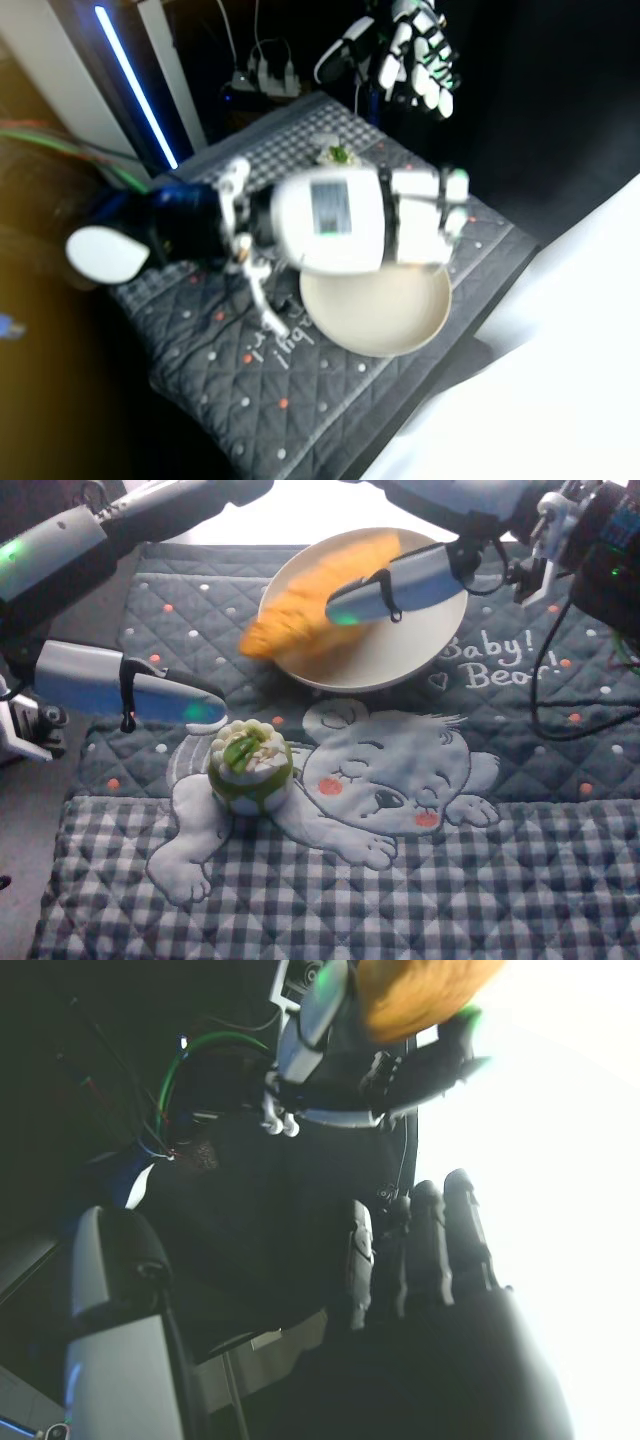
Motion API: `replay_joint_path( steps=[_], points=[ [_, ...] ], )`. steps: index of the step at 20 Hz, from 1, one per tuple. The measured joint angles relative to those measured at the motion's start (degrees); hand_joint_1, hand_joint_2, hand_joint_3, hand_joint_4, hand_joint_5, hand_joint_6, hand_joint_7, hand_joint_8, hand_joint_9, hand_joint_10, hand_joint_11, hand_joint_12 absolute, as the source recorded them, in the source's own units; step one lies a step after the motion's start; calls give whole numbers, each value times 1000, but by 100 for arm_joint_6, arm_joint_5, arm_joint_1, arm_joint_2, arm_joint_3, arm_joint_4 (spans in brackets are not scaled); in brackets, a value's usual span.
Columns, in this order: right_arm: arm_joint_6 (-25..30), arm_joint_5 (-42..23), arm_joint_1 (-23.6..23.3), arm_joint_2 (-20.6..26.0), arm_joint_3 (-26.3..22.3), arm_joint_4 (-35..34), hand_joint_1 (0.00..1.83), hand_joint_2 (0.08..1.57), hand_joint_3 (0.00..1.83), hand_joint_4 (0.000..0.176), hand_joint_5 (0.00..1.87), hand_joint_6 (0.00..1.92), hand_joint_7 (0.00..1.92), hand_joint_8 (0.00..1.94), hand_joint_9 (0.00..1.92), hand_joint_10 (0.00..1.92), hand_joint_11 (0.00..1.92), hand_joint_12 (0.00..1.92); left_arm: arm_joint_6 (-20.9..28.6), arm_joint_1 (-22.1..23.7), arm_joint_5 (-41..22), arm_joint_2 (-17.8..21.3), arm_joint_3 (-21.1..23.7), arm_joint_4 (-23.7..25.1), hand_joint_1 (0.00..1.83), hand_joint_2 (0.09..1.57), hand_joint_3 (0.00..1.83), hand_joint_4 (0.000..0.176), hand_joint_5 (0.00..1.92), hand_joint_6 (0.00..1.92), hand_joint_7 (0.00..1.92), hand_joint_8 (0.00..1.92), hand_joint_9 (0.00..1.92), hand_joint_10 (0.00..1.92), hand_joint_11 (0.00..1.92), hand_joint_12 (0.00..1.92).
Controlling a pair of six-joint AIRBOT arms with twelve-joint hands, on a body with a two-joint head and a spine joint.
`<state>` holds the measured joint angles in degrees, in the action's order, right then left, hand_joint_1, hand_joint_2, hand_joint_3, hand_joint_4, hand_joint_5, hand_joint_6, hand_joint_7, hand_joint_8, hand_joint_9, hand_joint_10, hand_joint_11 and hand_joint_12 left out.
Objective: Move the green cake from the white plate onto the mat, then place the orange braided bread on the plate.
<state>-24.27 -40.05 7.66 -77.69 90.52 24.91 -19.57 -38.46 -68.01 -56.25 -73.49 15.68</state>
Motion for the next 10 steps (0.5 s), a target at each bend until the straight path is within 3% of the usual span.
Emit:
replay_joint_path(
  steps=[1, 2, 3, 4, 5, 6, 7, 8, 9, 10],
  points=[
    [-2, -22, -4, 116, -149, 197, 620, 812, 0, 127, 31, 6, 170, 12, 204, 43, 0, 1104, 2, -48, -2, 31, 48, -61, 839, 836, 0, 21, 325, 15, 0, 0, 11, 4, 0, 0],
    [-4, -17, -4, 184, -251, 310, 625, 816, 0, 96, 44, 6, 187, 11, 226, 44, 0, 1155, 4, -83, -26, 55, 79, -79, 830, 831, 0, 22, 288, 3, 0, 0, 6, 2, 0, 0],
    [-2, -17, -2, 343, -428, 595, 651, 789, 0, 75, 116, 8, 195, 4, 224, 21, 0, 1085, 7, -133, -70, 72, 83, -90, 819, 849, 6, 40, 233, 0, 20, 6, 42, 13, 0, 0],
    [2, -37, 2, 411, -492, 649, 662, 766, 0, 142, 124, 5, 193, 2, 215, 12, 0, 1035, 7, -186, -92, 85, 85, -138, 786, 861, 10, 40, 233, 1, 3, 0, 49, 14, 0, 0],
    [2, -46, 2, 455, -505, 621, 662, 766, 0, 142, 124, 5, 193, 2, 215, 12, 0, 1035, 0, -227, -83, 129, 146, -210, 786, 861, 10, 40, 233, 1, 3, 0, 49, 14, 0, 0],
    [0, -52, 2, 509, -520, 577, 657, 748, 0, 157, 150, 7, 203, 3, 236, 14, 0, 1089, 2, -262, -111, 168, 166, -232, 823, 866, 9, 44, 258, 11, 0, 0, 34, 6, 0, 0],
    [-4, -70, 2, 643, -608, 518, 690, 745, 0, 145, 142, 2, 212, 6, 246, 16, 0, 1102, -22, -286, -127, 240, 225, -256, 879, 852, 1, 78, 197, 1, 0, 0, 55, 13, 3, 1],
    [-4, -120, 0, 758, -721, 533, 701, 738, 0, 132, 107, 10, 222, 2, 241, 5, 0, 883, -48, -304, -168, 299, 251, -282, 972, 762, 0, 156, 171, 1, 31, 3, 145, 14, 87, 29],
    [-4, -181, 0, 852, -841, 579, 693, 743, 1, 145, 85, 3, 233, 3, 245, 3, 0, 838, -68, -304, -212, 306, 254, -352, 998, 741, 0, 172, 171, 1, 59, 2, 184, 7, 105, 27],
    [-2, -262, 2, 946, -966, 640, 642, 764, 4, 164, 19, 0, 169, 3, 173, 0, 0, 678, -76, -304, -232, 306, 269, -407, 1002, 723, 0, 175, 169, 0, 91, 12, 222, 16, 112, 27]
  ],
)
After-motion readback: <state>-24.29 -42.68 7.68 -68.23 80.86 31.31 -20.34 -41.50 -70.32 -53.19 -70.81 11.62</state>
